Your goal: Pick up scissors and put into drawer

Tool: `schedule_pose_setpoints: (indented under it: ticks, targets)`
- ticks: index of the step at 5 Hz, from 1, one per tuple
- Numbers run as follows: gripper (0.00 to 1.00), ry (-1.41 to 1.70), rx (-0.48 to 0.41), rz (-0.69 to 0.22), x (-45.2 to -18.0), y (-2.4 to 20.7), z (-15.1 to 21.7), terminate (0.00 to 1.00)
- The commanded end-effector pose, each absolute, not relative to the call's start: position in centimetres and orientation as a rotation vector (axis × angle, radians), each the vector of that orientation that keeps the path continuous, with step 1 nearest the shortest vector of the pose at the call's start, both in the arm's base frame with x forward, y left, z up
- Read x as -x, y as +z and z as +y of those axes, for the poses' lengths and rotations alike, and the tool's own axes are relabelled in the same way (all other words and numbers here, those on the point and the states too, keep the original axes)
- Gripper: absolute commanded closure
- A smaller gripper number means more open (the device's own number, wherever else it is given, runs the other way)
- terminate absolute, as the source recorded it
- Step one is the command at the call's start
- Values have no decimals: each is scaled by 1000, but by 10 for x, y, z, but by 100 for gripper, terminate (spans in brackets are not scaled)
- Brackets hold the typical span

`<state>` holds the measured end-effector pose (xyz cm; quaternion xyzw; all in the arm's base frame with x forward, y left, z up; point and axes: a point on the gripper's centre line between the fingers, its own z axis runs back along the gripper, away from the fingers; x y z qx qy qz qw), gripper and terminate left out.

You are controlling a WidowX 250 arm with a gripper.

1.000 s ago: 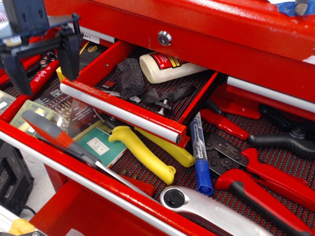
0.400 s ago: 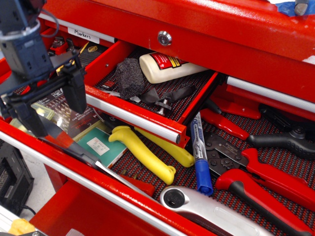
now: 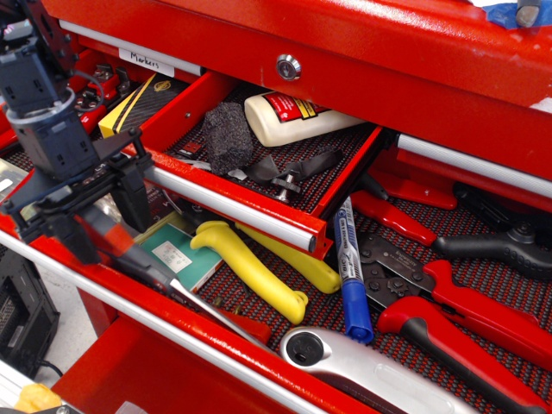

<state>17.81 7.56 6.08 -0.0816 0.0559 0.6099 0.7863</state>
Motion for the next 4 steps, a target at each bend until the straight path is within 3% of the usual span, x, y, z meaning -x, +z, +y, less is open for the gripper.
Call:
schedule_pose_setpoints:
  ticks: [1,2,3,4]
  targets:
    - [100,1274,141,140,-189,75,74,0]
    - [100,1289,91,143,-188,97,80,0]
    - [100,1371,55,133,-194,138,88,0]
    - [100,1446,-7,65,-205,182,88,0]
